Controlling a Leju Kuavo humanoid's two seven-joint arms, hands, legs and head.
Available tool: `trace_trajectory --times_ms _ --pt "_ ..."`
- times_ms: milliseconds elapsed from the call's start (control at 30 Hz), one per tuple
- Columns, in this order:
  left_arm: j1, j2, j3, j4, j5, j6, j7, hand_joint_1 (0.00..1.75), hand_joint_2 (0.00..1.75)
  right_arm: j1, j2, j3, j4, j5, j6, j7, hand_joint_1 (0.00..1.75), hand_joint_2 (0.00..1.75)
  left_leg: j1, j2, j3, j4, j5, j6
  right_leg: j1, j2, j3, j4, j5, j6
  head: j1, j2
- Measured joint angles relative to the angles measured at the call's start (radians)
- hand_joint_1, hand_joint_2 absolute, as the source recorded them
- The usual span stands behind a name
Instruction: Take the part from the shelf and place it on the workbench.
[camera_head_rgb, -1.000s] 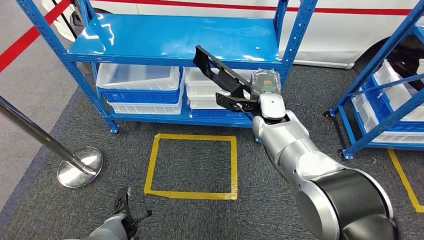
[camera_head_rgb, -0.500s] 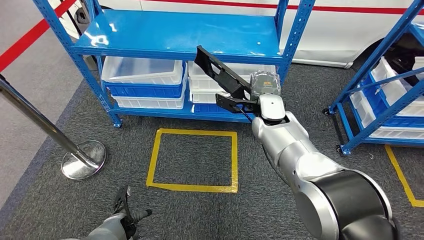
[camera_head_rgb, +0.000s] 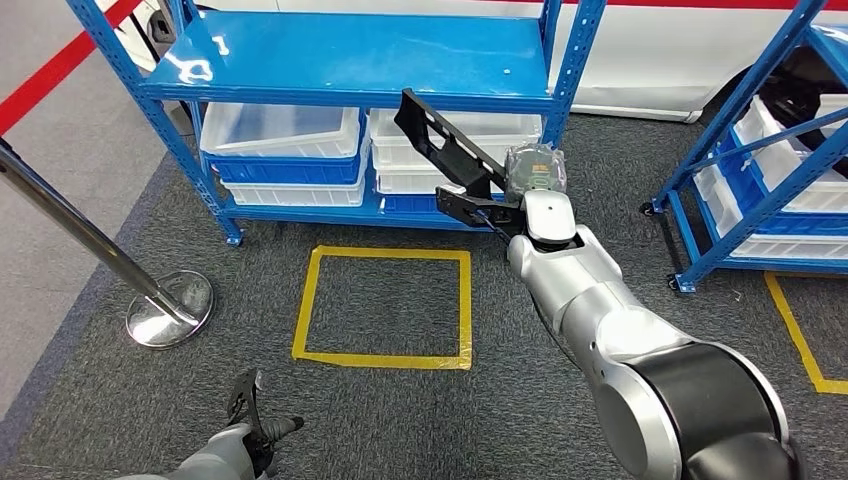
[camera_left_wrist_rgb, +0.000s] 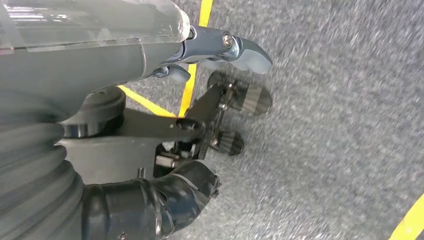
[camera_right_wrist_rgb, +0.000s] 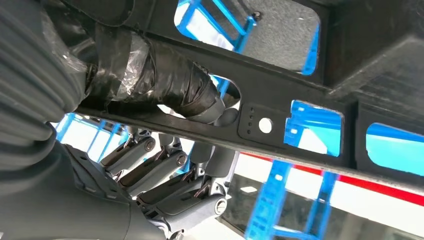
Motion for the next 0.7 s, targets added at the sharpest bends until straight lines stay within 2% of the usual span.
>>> trace_trajectory --times_ms 67,133,167,200,233,300,333,367,433,467,533,567,633,667,700 --pt "0.0 0.0 0.0 0.0 -0.002 0.002 0.001 0.0 1.75 0.0 0.0 0.0 0.0 0.0 -0.001 -0.003 1.75 1.75 0.001 0.0 -0.034 0.081 -0.056 -0.005 -0.002 -0.002 -0.003 -0.006 0.01 -0.017 0.0 0.0" --pt "0.001 -0.002 0.0 0.0 -0.004 0.004 0.002 0.0 1.75 0.003 0.0 -0.001 0.0 0.0 -0.005 -0.008 1.75 1.75 0.0 0.0 -0.082 0.211 -0.124 -0.008 0.003 -0.001 -0.009 -0.006 0.015 -0.026 -0.001 0.0" --pt "0.002 -0.003 0.0 0.0 -0.005 0.006 0.003 0.0 1.75 0.005 0.0 -0.001 0.0 0.0 -0.007 -0.01 1.75 1.75 0.0 0.0 -0.097 0.255 -0.138 -0.008 0.006 -0.001 -0.012 -0.005 0.016 -0.028 -0.001 0.0" --pt "0.002 -0.003 0.0 0.0 -0.005 0.007 0.004 0.0 1.75 0.008 0.0 -0.002 0.0 0.0 -0.009 -0.013 1.75 1.75 0.0 0.0 -0.096 0.267 -0.134 -0.008 0.008 0.0 -0.014 -0.004 0.017 -0.029 -0.001 0.0" --pt "0.002 -0.004 0.0 0.0 -0.006 0.008 0.005 0.0 1.75 0.01 0.0 -0.002 0.0 0.0 -0.011 -0.015 1.75 1.75 0.0 0.0 -0.076 0.241 -0.112 -0.005 0.01 0.0 -0.015 -0.002 0.017 -0.029 -0.001 0.0" --pt "0.001 -0.004 -0.001 0.0 -0.008 0.011 0.006 0.0 1.75 0.012 0.0 -0.003 -0.001 0.0 -0.016 -0.021 1.75 1.75 -0.003 0.0 0.0 0.116 -0.059 0.005 0.012 0.001 -0.017 0.002 0.017 -0.028 -0.001 0.0" --pt "-0.001 -0.004 -0.001 0.0 -0.01 0.013 0.006 0.0 1.75 0.012 0.0 -0.004 -0.001 0.0 -0.02 -0.024 1.75 1.75 -0.007 0.0 0.033 0.058 -0.045 0.01 0.013 0.001 -0.019 0.003 0.017 -0.025 -0.001 0.0" --pt "-0.002 -0.004 -0.002 0.0 -0.012 0.015 0.006 0.0 1.75 0.011 0.0 -0.005 -0.002 0.0 -0.025 -0.027 1.75 1.75 -0.01 0.0 0.053 0.02 -0.041 0.014 0.014 0.001 -0.021 0.004 0.019 -0.021 -0.001 0.0" --pt "-0.004 -0.006 -0.002 0.0 -0.015 0.018 0.007 0.0 1.75 0.011 0.0 -0.008 -0.003 0.0 -0.032 -0.029 1.75 1.75 -0.015 -0.001 0.06 -0.005 -0.044 0.02 0.013 0.0 -0.025 0.002 0.024 -0.011 -0.001 0.0" --pt "-0.004 -0.007 -0.002 0.0 -0.016 0.02 0.008 0.0 1.75 0.012 0.0 -0.009 -0.003 -0.001 -0.034 -0.029 1.75 1.75 -0.012 -0.001 0.061 -0.013 -0.042 0.025 0.013 0.0 -0.027 0.001 0.024 -0.005 -0.001 0.0" --pt "-0.006 -0.009 -0.002 0.0 -0.016 0.023 0.01 0.0 1.75 0.011 0.0 -0.013 -0.005 -0.005 -0.041 -0.03 1.75 1.75 -0.006 0.0 0.065 -0.027 -0.034 0.036 0.013 0.0 -0.039 0.025 0.004 0.006 0.0 0.0" --pt "-0.007 -0.01 -0.002 0.0 -0.016 0.025 0.012 0.0 1.75 0.011 -0.001 -0.016 -0.006 -0.009 -0.048 -0.031 1.75 1.75 -0.003 0.001 0.066 -0.032 -0.03 0.04 0.012 0.001 -0.058 0.065 -0.021 0.011 0.0 0.0" --pt "-0.009 -0.01 -0.003 0.0 -0.017 0.028 0.014 0.0 1.75 0.011 -0.001 -0.022 -0.007 -0.013 -0.06 -0.033 1.75 1.75 -0.004 -0.001 0.062 -0.03 -0.028 0.043 0.006 0.001 -0.113 0.187 -0.078 0.019 0.001 0.0" --pt "-0.008 -0.01 -0.003 0.0 -0.017 0.028 0.015 0.0 1.75 0.012 -0.001 -0.025 -0.007 -0.014 -0.064 -0.032 1.75 1.75 -0.004 -0.003 0.059 -0.028 -0.028 0.043 0.003 0.001 -0.136 0.238 -0.093 0.022 0.0 0.0" --pt "-0.008 -0.01 -0.003 0.0 -0.017 0.029 0.016 0.0 1.75 0.013 -0.002 -0.027 -0.007 -0.014 -0.064 -0.031 1.75 1.75 -0.003 -0.008 0.057 -0.024 -0.028 0.043 -0.001 0.001 -0.146 0.258 -0.09 0.025 0.0 0.0"
